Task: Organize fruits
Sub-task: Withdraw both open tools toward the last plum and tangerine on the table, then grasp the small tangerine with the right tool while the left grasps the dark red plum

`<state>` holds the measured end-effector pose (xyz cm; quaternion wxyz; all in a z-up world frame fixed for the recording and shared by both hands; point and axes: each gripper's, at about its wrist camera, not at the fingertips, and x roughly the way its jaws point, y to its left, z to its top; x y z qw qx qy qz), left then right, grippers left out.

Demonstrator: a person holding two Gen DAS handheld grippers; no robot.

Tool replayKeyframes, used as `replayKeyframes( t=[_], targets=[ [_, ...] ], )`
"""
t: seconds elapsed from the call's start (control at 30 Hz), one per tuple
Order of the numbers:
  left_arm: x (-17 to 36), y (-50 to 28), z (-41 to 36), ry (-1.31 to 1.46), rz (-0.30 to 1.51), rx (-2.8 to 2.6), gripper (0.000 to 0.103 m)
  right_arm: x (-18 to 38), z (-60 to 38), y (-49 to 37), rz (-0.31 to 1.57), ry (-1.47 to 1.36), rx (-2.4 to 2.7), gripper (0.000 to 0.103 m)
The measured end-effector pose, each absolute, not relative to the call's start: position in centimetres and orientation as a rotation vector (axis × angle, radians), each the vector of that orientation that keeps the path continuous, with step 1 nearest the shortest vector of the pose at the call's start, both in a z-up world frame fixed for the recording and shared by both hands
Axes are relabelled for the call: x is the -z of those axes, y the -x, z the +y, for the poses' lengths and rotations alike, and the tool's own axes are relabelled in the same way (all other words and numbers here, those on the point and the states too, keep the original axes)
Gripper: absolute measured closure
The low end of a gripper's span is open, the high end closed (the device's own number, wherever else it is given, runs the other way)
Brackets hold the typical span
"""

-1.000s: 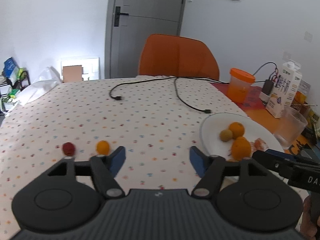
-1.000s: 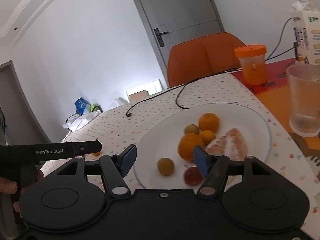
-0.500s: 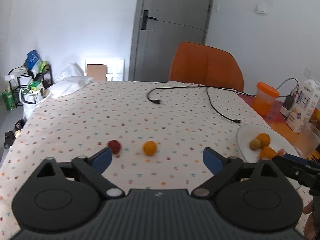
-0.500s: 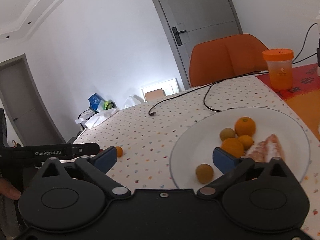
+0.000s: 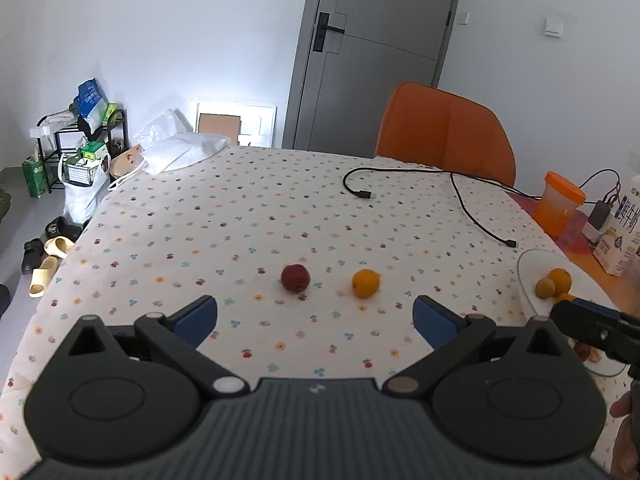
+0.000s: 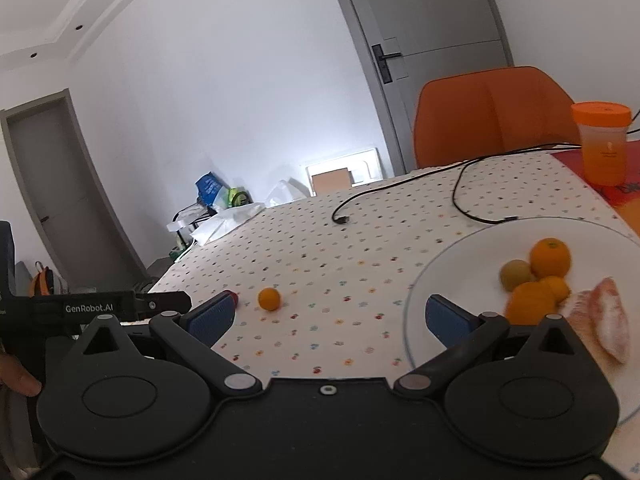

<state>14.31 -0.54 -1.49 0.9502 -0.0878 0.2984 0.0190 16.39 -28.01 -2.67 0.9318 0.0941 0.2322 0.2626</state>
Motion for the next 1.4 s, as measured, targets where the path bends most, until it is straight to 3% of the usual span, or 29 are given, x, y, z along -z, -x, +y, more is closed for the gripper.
replayKeyframes(
  t=[0.37, 0.43, 0.57, 1.03, 1.4],
  targets=[
    [1.6, -15.5, 1.1, 0.198, 0.619, -0.038, 0.003, 2.4, -24.8, -17.5, 0.502, -0.141, -0.599, 0.001],
    [1.7, -15.9, 1.3, 0.194, 0.625, -0.038, 0.004, 2.4, -24.2, -18.0, 0.514, -0.137, -0.609, 0.005],
    [2.1, -16.7, 1.6, 0.205, 0.647, -0.028, 0.010, 2.5, -23.2, -18.8, 0.531, -0.135, -0.624, 0.007],
    [3.8, -19.6, 2.2, 0.222, 0.697, -0.018, 0.034, 4.1, -20.2, -21.8, 0.628, -0.103, -0.654, 0.043],
    [5.0, -21.9, 1.7, 0.214, 0.725, -0.023, 0.055, 4.7, -18.6, -23.8, 0.678, -0.073, -0.658, 0.056]
  ],
)
